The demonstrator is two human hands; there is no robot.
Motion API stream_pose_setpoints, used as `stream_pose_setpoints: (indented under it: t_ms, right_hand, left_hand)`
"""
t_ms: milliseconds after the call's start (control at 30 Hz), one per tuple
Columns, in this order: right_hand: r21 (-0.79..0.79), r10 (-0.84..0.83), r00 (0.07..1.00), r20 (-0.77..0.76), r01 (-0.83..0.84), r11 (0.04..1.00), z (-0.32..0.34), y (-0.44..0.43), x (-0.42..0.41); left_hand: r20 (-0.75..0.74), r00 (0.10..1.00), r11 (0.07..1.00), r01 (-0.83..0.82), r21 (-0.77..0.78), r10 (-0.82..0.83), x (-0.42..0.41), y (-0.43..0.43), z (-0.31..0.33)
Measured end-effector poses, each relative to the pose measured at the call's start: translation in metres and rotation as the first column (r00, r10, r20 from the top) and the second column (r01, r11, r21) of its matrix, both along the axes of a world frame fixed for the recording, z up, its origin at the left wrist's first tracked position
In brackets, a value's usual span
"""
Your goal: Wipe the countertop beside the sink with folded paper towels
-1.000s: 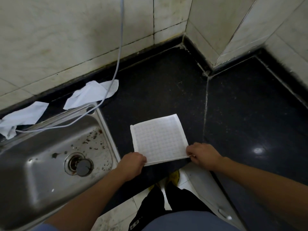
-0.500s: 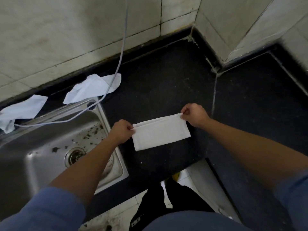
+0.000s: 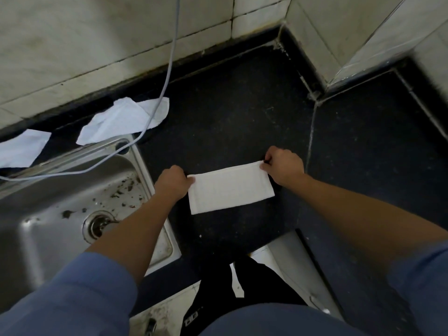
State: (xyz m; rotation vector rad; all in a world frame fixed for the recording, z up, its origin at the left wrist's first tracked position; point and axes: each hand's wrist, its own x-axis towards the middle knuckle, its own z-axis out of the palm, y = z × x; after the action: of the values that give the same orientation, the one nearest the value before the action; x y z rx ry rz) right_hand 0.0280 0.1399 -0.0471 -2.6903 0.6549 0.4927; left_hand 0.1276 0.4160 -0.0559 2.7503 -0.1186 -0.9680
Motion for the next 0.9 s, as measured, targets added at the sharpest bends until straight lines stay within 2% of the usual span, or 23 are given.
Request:
stream_pose_setpoints:
  t_ms: [67,133,233,300,433,567,633,733,800,900]
  right_hand:
    - [-0.039,0.104,0.990,0.100,-0.100,0.994,0.006,0.007,-0.008]
    - [-0.001,0.217,0.964,0.156,-0.220,0.976,0.010,0.023,-0.016]
    - [0.119,0.409,0.910,0.072,-0.415,0.902,0.003,0.060,-0.035]
    - [0.178,0.468,0.884,0.010,-0.462,0.869,-0.005,0.072,-0.050]
    - [0.182,0.374,0.927,0.032,-0.374,0.909,-0.009,0.040,-0.069]
    - [0.135,0.316,0.948,0.027,-0.317,0.939,-0.006,0.009,-0.084]
    - [0.121,0.289,0.957,-0.013,-0.286,0.951,-0.003,0.007,-0.084]
    - [0.105,0.075,0.996,0.056,-0.081,0.991,0.002,0.012,-0.068]
    - [0.082,-0.059,0.998,0.037,0.056,0.995,0.004,0.019,-0.053]
    - [0.041,-0.176,0.977,-0.119,0.182,0.983,0.006,0.032,-0.035]
  left_hand:
    - [0.162,0.979,0.992,0.122,0.031,-0.126,-0.012,0.000,0.009]
    - [0.274,0.922,0.959,0.283,0.002,-0.272,-0.030,-0.007,0.017]
    - [0.253,0.844,0.864,0.501,-0.055,-0.474,-0.067,-0.022,0.018]
    - [0.182,0.846,0.850,0.521,-0.083,-0.501,-0.086,-0.019,0.012]
    - [0.183,0.910,0.904,0.400,-0.149,-0.372,-0.092,0.010,-0.003]
    - [0.254,0.911,0.911,0.373,-0.173,-0.325,-0.091,0.035,-0.009]
    - [0.321,0.882,0.899,0.408,-0.156,-0.345,-0.093,0.039,-0.009]
    - [0.458,0.775,0.846,0.527,-0.088,-0.435,-0.086,0.037,-0.003]
    - [0.399,0.739,0.803,0.595,-0.011,-0.542,-0.078,0.032,0.001]
    - [0.265,0.740,0.780,0.620,0.086,-0.618,-0.070,0.032,0.003]
